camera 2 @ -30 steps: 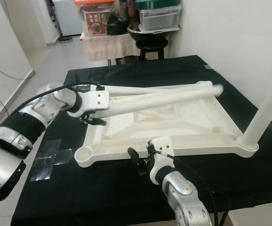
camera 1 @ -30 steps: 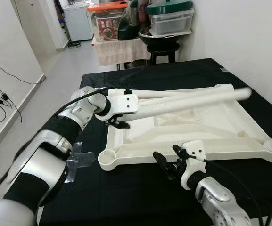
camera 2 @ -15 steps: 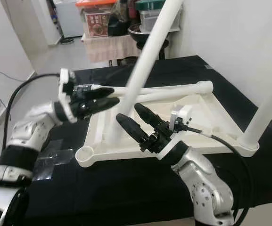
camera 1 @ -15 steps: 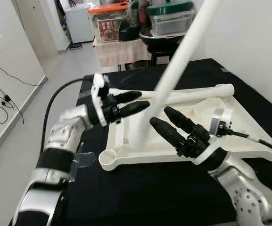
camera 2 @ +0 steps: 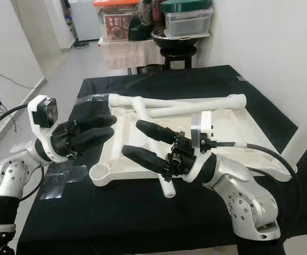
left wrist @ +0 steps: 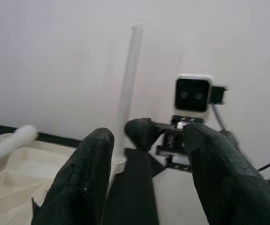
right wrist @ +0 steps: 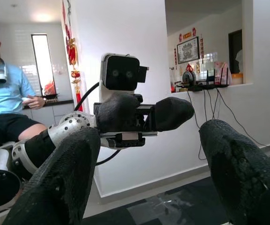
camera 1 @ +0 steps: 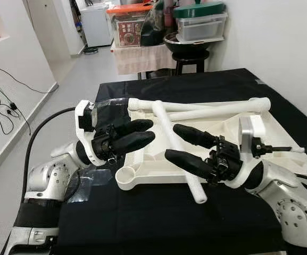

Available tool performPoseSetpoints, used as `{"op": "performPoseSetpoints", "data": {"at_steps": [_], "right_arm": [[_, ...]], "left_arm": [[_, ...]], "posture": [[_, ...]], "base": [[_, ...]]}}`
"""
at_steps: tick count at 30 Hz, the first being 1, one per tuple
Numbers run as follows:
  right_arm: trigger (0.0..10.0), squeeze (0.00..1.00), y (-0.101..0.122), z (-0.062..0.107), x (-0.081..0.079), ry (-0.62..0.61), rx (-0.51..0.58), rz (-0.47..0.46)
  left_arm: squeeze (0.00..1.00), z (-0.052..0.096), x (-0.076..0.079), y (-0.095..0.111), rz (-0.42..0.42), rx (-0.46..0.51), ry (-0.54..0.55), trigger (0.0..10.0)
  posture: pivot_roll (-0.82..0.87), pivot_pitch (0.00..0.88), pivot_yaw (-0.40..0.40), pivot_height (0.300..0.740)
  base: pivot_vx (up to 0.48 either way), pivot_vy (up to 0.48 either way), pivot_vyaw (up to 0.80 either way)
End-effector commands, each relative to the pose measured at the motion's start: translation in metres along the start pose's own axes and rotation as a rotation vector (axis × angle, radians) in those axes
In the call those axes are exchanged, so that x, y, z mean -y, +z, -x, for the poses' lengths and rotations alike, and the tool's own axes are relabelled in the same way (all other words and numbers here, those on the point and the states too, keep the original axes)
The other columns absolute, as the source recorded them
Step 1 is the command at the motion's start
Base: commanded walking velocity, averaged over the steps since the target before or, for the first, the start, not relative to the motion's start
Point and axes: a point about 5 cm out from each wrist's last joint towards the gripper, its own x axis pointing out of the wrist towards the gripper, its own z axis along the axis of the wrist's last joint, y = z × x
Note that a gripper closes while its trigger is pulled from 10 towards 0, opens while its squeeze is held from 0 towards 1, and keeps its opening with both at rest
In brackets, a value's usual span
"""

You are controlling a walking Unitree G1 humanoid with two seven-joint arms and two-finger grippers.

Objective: Building children table

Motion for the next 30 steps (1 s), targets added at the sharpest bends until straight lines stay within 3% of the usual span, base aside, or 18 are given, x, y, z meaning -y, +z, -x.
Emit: {"op": "performPoseSetpoints", "data": {"at_steps": [1, 7, 9, 10, 11, 12, 15, 23, 24, 25, 30], "right_arm": [[10.0, 0.00, -0.009, -0.005, 0.001, -0.033, -0.023, -0.011], [10.0, 0.00, -0.029, -0.007, 0.008, -0.156, -0.081, -0.022], [10.0, 0.00, -0.039, -0.008, 0.022, -0.317, -0.113, -0.021], [10.0, 0.00, -0.039, -0.008, 0.022, -0.317, -0.113, -0.021], [10.0, 0.00, -0.044, -0.006, 0.031, -0.420, -0.140, -0.002], [10.0, 0.00, -0.045, -0.005, 0.033, -0.441, -0.147, 0.004], [10.0, 0.00, -0.047, -0.002, 0.038, -0.491, -0.167, 0.008], [10.0, 0.00, -0.056, 0.005, 0.051, -0.624, -0.338, 0.145], [10.0, 0.00, -0.062, 0.003, 0.056, -0.671, -0.465, 0.222], [10.0, 0.00, -0.064, 0.003, 0.059, -0.692, -0.509, 0.254], [10.0, 0.00, -0.066, -0.004, 0.063, -0.744, -0.595, 0.253]], "left_arm": [[0.00, 0.005, -0.012, -0.009, -0.066, -0.093, 0.154, 10.0], [0.00, 0.009, -0.023, -0.022, -0.117, -0.199, 0.299, 10.0], [0.00, 0.016, -0.030, -0.036, -0.148, -0.299, 0.409, 10.0], [0.00, 0.016, -0.030, -0.036, -0.148, -0.299, 0.409, 10.0], [0.00, 0.020, -0.033, -0.044, -0.160, -0.344, 0.476, 10.0], [0.00, 0.021, -0.034, -0.045, -0.163, -0.351, 0.488, 10.0], [0.00, 0.023, -0.032, -0.049, -0.158, -0.355, 0.498, 10.0], [0.00, 0.030, -0.022, -0.063, -0.207, -0.432, 0.503, 10.0], [0.00, 0.035, -0.008, -0.074, -0.255, -0.541, 0.417, 10.0], [0.00, 0.037, -0.001, -0.078, -0.270, -0.581, 0.379, 10.0], [0.00, 0.044, 0.015, -0.086, -0.306, -0.676, 0.308, 10.0]], "posture": [[-0.05, 0.000, 0.034, 0.740], [-0.05, 0.000, 0.036, 0.740], [-0.05, 0.000, 0.039, 0.740], [-0.05, 0.000, 0.039, 0.740], [-0.05, 0.000, 0.041, 0.740], [-0.05, 0.000, 0.041, 0.740], [-0.05, 0.000, 0.041, 0.740], [-0.04, 0.000, 0.043, 0.740], [-0.03, 0.000, 0.043, 0.740], [-0.03, 0.000, 0.043, 0.740], [-0.02, 0.000, 0.040, 0.740]], "base": [[0.000, 0.000, 0.00], [0.000, 0.000, 0.00], [0.000, 0.000, 0.00], [0.000, 0.000, 0.00], [0.000, 0.000, 0.00], [0.000, 0.000, 0.00], [0.000, 0.000, 0.00], [0.000, 0.000, 0.00], [0.000, 0.000, 0.00], [0.000, 0.000, 0.00], [0.000, 0.000, 0.00]]}}
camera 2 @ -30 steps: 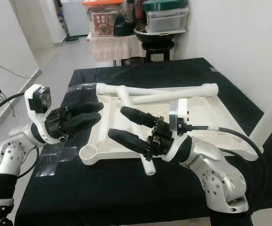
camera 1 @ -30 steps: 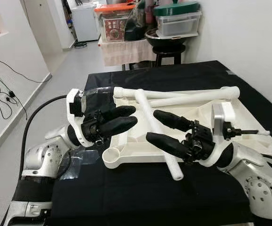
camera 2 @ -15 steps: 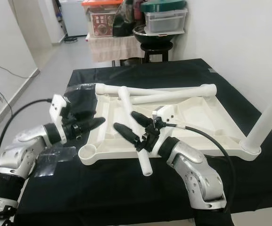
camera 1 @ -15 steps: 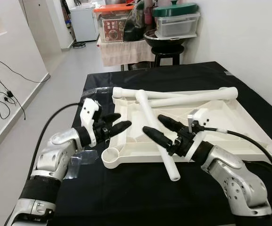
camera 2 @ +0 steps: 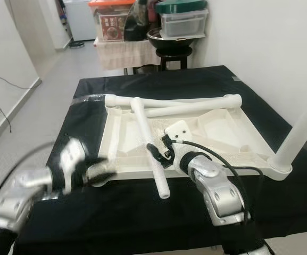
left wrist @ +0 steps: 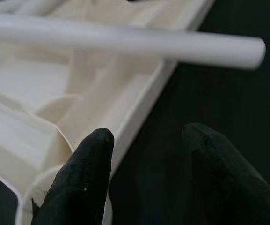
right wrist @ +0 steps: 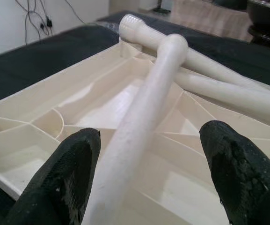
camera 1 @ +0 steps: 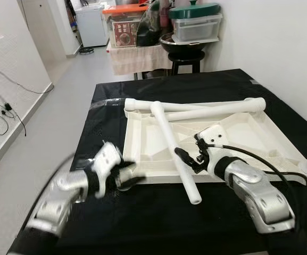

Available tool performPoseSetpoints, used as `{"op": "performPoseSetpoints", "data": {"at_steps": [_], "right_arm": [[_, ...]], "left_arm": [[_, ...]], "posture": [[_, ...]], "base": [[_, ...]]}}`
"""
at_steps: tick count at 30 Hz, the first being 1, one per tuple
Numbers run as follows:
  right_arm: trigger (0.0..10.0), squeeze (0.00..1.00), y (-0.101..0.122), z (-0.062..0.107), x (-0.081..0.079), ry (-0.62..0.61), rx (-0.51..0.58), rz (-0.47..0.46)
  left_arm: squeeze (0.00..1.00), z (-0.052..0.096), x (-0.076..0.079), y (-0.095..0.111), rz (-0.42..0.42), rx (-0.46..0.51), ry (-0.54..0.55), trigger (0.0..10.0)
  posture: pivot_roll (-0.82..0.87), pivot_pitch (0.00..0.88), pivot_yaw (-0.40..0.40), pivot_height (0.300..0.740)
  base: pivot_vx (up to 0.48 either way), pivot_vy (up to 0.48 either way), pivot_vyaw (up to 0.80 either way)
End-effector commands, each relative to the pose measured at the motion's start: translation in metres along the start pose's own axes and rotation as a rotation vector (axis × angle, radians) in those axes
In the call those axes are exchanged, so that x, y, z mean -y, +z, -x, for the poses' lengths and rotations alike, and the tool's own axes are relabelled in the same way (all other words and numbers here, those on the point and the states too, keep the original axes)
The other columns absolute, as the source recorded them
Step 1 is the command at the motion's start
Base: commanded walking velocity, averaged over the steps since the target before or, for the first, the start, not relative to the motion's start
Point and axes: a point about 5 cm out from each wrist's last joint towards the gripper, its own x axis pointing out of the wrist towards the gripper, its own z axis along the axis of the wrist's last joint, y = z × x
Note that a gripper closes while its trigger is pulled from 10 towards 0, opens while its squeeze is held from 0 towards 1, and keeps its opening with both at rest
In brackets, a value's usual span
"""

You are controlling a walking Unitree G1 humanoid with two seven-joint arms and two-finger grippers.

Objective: Building children table

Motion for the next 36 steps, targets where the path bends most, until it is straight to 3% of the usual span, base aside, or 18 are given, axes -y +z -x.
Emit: {"op": "performPoseSetpoints", "data": {"at_steps": [1, 5, 9, 14, 16, 20, 32, 33, 34, 35, 36], "right_arm": [[10.0, 0.00, 0.002, -0.009, -0.012, 0.016, -0.076, 0.012], [10.0, 0.00, 0.006, -0.015, -0.020, 0.023, -0.121, 0.028], [10.0, 0.00, 0.013, -0.029, -0.030, 0.056, -0.180, -0.045], [10.0, 0.00, 0.013, -0.033, -0.032, 0.065, -0.200, -0.065], [10.0, 0.00, 0.007, -0.046, -0.031, 0.021, -0.338, -0.162], [10.0, 0.00, -0.002, -0.057, -0.033, -0.023, -0.452, -0.200], [10.0, 0.00, -0.013, -0.057, -0.025, -0.102, -0.551, -0.150], [1.5, 0.00, -0.018, -0.055, -0.025, -0.096, -0.578, -0.138], [1.5, 0.00, -0.018, -0.055, -0.025, -0.096, -0.578, -0.138], [0.0, 0.00, -0.021, -0.054, -0.026, -0.092, -0.596, -0.128], [0.0, 0.00, -0.023, -0.054, -0.026, -0.093, -0.610, -0.124]], "left_arm": [[0.00, 0.008, 0.006, -0.001, -0.101, -0.065, -0.028, 10.0], [0.00, 0.012, 0.014, -0.006, -0.146, -0.111, -0.057, 10.0], [0.00, 0.014, 0.032, -0.001, -0.157, -0.096, -0.130, 10.0], [0.00, 0.015, 0.036, 0.001, -0.164, -0.094, -0.143, 10.0], [0.00, 0.016, 0.044, -0.004, -0.173, -0.124, -0.145, 10.0], [0.00, 0.018, 0.047, -0.014, -0.185, -0.179, -0.123, 10.0], [0.00, 0.019, 0.052, -0.012, -0.196, -0.192, -0.109, 10.0], [0.00, 0.019, 0.052, -0.012, -0.199, -0.194, -0.105, 10.0], [0.00, 0.019, 0.052, -0.012, -0.199, -0.194, -0.105, 10.0], [0.00, 0.019, 0.052, -0.011, -0.205, -0.196, -0.099, 10.0], [0.00, 0.018, 0.051, -0.011, -0.210, -0.197, -0.094, 10.0]], "posture": [[-0.01, 0.000, 0.039, 0.740], [-0.01, 0.000, 0.034, 0.740], [0.00, 0.000, 0.026, 0.740], [0.00, 0.000, 0.026, 0.740], [0.02, 0.000, 0.014, 0.740], [0.02, 0.000, 0.010, 0.740], [0.01, 0.000, -0.006, 0.740], [0.01, 0.000, -0.008, 0.740], [0.01, 0.000, -0.008, 0.740], [0.01, 0.000, -0.011, 0.740], [0.01, 0.000, -0.011, 0.740]], "base": [[0.000, 0.000, 0.00], [0.000, 0.000, 0.00], [0.000, 0.000, 0.00], [0.000, 0.000, 0.00], [0.000, 0.000, 0.00], [0.000, 0.000, 0.00], [0.000, 0.000, 0.00], [0.000, 0.000, 0.00], [0.000, 0.000, 0.00], [0.000, 0.000, 0.00], [0.000, 0.000, 0.00]]}}
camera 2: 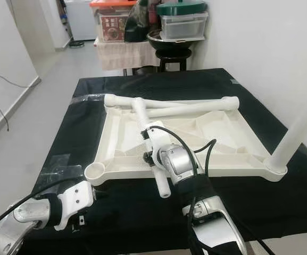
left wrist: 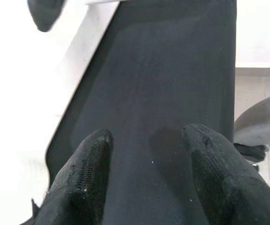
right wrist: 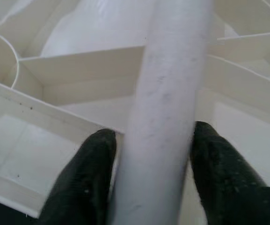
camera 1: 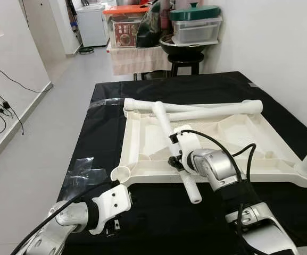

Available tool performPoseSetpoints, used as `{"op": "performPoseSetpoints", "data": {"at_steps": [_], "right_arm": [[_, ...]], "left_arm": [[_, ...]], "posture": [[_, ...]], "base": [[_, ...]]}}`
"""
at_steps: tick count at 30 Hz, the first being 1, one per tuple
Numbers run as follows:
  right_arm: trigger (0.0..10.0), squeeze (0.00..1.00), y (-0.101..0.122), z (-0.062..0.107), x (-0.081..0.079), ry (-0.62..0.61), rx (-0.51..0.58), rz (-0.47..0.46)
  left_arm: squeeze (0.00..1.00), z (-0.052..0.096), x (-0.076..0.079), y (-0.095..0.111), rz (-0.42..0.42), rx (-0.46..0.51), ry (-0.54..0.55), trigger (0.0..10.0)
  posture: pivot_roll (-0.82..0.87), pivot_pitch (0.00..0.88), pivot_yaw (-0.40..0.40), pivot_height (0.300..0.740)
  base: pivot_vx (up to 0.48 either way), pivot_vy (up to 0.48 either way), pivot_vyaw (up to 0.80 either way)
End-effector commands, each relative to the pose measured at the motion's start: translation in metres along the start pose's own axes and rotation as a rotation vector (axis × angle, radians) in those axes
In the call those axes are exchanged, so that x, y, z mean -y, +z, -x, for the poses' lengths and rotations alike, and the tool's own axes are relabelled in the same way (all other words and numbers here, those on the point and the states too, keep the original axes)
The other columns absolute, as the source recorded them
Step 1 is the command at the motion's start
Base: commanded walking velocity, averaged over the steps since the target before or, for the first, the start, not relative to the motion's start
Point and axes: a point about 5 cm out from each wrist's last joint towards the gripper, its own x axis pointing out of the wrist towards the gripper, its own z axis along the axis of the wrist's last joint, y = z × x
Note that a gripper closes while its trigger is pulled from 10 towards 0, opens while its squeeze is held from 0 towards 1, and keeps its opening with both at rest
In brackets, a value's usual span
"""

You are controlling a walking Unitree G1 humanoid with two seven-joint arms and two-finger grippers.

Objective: Building children table

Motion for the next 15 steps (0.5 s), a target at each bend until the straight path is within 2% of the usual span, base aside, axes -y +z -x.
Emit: {"op": "performPoseSetpoints", "data": {"at_steps": [1, 3, 11, 13, 14, 15], "right_arm": [[0.0, 0.00, -0.012, -0.005, -0.001, -0.010, -0.071, 0.018], [0.0, 0.00, -0.012, -0.007, 0.005, -0.065, -0.071, 0.065], [0.0, 0.00, -0.011, -0.007, 0.008, -0.088, -0.060, 0.089], [0.0, 0.00, -0.003, -0.005, 0.008, -0.074, 0.008, 0.072], [0.0, 0.00, -0.003, -0.005, 0.008, -0.074, 0.008, 0.072], [0.0, 0.00, 0.005, -0.003, 0.009, -0.059, 0.071, 0.052]], "left_arm": [[0.00, 0.002, 0.002, -0.004, -0.009, -0.036, -0.006, 10.0], [0.00, 0.001, 0.000, -0.003, -0.020, -0.038, 0.007, 10.0], [0.00, 0.001, -0.002, -0.002, -0.032, -0.041, 0.014, 10.0], [0.00, 0.001, -0.006, 0.002, -0.042, -0.030, 0.034, 10.0], [0.00, 0.001, -0.006, 0.002, -0.042, -0.030, 0.034, 10.0], [0.00, 0.002, -0.012, 0.006, -0.048, -0.016, 0.058, 10.0]], "posture": [[0.01, 0.000, -0.011, 0.740], [0.01, 0.000, -0.008, 0.740], [0.01, 0.000, -0.009, 0.740], [0.01, 0.000, -0.005, 0.740], [0.01, 0.000, -0.005, 0.740], [0.01, 0.000, -0.004, 0.740]], "base": [[0.000, 0.000, 0.00], [0.000, 0.000, 0.00], [0.000, 0.000, 0.00], [0.000, 0.000, 0.00], [0.000, 0.000, 0.00], [0.000, 0.000, 0.00]]}}
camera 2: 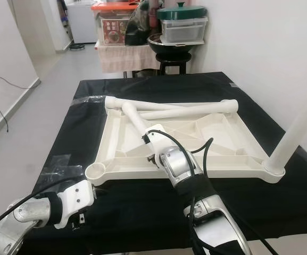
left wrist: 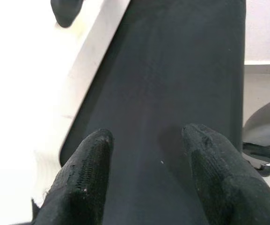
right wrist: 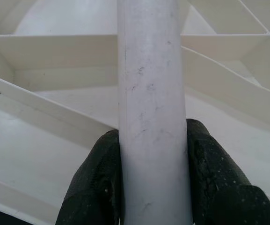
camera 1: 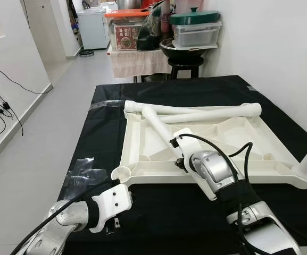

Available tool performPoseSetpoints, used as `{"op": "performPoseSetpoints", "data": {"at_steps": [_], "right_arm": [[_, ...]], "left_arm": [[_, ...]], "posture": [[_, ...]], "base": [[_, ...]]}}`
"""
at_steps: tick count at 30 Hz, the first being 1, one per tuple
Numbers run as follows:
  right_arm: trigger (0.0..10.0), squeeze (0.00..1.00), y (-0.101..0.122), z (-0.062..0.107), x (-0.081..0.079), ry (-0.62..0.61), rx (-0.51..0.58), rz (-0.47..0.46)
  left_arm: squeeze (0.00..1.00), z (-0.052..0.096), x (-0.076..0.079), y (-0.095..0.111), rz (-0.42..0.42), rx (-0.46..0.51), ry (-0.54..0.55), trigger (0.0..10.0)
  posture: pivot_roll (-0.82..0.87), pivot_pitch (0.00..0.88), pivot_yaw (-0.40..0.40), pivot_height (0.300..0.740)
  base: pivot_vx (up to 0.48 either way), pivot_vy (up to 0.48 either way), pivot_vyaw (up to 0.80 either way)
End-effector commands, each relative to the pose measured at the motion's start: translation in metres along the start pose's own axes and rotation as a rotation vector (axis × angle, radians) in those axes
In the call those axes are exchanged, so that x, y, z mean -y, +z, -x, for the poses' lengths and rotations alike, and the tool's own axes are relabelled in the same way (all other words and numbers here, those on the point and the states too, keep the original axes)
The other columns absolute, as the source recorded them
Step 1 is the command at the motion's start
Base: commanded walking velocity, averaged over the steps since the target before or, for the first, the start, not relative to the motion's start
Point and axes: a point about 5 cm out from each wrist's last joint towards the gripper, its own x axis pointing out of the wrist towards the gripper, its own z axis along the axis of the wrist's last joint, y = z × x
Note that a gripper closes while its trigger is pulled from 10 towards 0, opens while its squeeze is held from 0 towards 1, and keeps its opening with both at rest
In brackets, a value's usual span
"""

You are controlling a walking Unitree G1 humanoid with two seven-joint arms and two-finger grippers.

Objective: Building children table

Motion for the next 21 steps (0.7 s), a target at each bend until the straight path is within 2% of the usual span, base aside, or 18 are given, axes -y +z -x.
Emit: {"op": "performPoseSetpoints", "data": {"at_steps": [1, 3, 5, 6, 7, 8, 10, 12, 13, 14, 15, 17, 18, 20, 21], "right_arm": [[0.0, 0.00, 0.007, 0.001, 0.004, 0.000, 0.061, -0.024], [0.0, 0.00, 0.019, 0.006, 0.012, 0.012, 0.156, -0.093], [0.0, 0.00, 0.024, 0.009, 0.017, 0.016, 0.194, -0.113], [0.0, 0.00, 0.028, 0.012, 0.023, 0.016, 0.225, -0.132], [0.0, 0.00, 0.030, 0.014, 0.027, 0.016, 0.243, -0.141], [0.0, 0.00, 0.033, 0.018, 0.035, 0.002, 0.271, -0.150], [0.0, 0.00, 0.033, 0.018, 0.035, 0.002, 0.271, -0.150], [0.0, 0.00, 0.036, 0.022, 0.048, -0.039, 0.308, -0.136], [0.0, 0.00, 0.036, 0.022, 0.048, -0.039, 0.308, -0.136], [0.0, 0.00, 0.039, 0.026, 0.056, -0.097, 0.332, -0.076], [0.0, 0.00, 0.039, 0.026, 0.056, -0.097, 0.332, -0.076], [0.0, 0.00, 0.043, 0.031, 0.063, -0.197, 0.362, 0.100], [0.0, 0.00, 0.044, 0.032, 0.064, -0.223, 0.368, 0.160], [0.0, 0.00, 0.044, 0.032, 0.064, -0.223, 0.368, 0.160], [0.0, 0.00, 0.045, 0.032, 0.064, -0.257, 0.368, 0.245]], "left_arm": [[0.00, 0.002, -0.005, 0.001, -0.013, -0.012, 0.021, 10.0], [0.00, 0.003, -0.017, 0.008, -0.026, 0.009, 0.065, 10.0], [0.00, 0.004, -0.023, 0.010, -0.031, 0.019, 0.087, 10.0], [0.14, 0.006, -0.029, 0.013, -0.036, 0.026, 0.103, 10.0], [0.14, 0.007, -0.032, 0.015, -0.038, 0.030, 0.112, 10.0], [1.00, 0.009, -0.040, 0.019, -0.050, 0.042, 0.127, 10.0], [1.00, 0.009, -0.040, 0.019, -0.050, 0.042, 0.127, 10.0], [1.00, 0.013, -0.051, 0.027, -0.083, 0.057, 0.146, 10.0], [1.00, 0.013, -0.051, 0.027, -0.083, 0.057, 0.146, 10.0], [1.00, 0.016, -0.061, 0.034, -0.131, 0.061, 0.164, 10.0], [1.00, 0.016, -0.061, 0.034, -0.131, 0.061, 0.164, 10.0], [1.00, 0.027, -0.087, 0.050, -0.270, 0.040, 0.209, 10.0], [1.00, 0.031, -0.095, 0.055, -0.322, 0.025, 0.227, 10.0], [1.00, 0.031, -0.095, 0.055, -0.322, 0.025, 0.227, 10.0], [1.00, 0.036, -0.109, 0.062, -0.413, -0.009, 0.271, 10.0]], "posture": [[0.01, 0.000, -0.004, 0.740], [0.02, 0.000, -0.002, 0.740], [0.01, 0.000, 0.000, 0.740], [0.01, 0.000, 0.005, 0.740], [0.01, 0.000, 0.005, 0.740], [0.01, 0.000, 0.008, 0.740], [0.01, 0.000, 0.008, 0.740], [0.01, 0.000, 0.010, 0.740], [0.01, 0.000, 0.010, 0.740], [0.01, 0.000, 0.014, 0.740], [0.01, 0.000, 0.014, 0.740], [0.01, 0.000, 0.014, 0.740], [0.01, 0.000, 0.014, 0.740], [0.01, 0.000, 0.014, 0.740], [0.01, 0.000, 0.013, 0.740]], "base": [[0.000, 0.000, 0.00], [0.000, 0.000, 0.00], [0.000, 0.000, 0.00], [0.000, 0.000, 0.00], [0.000, 0.000, 0.00], [0.000, 0.000, 0.00], [0.000, 0.000, 0.00], [0.000, 0.000, 0.00], [0.000, 0.000, 0.00], [0.000, 0.000, 0.00], [0.000, 0.000, 0.00], [0.000, 0.000, 0.00], [0.000, 0.000, 0.00], [0.000, 0.000, 0.00], [0.000, 0.000, 0.00]]}}
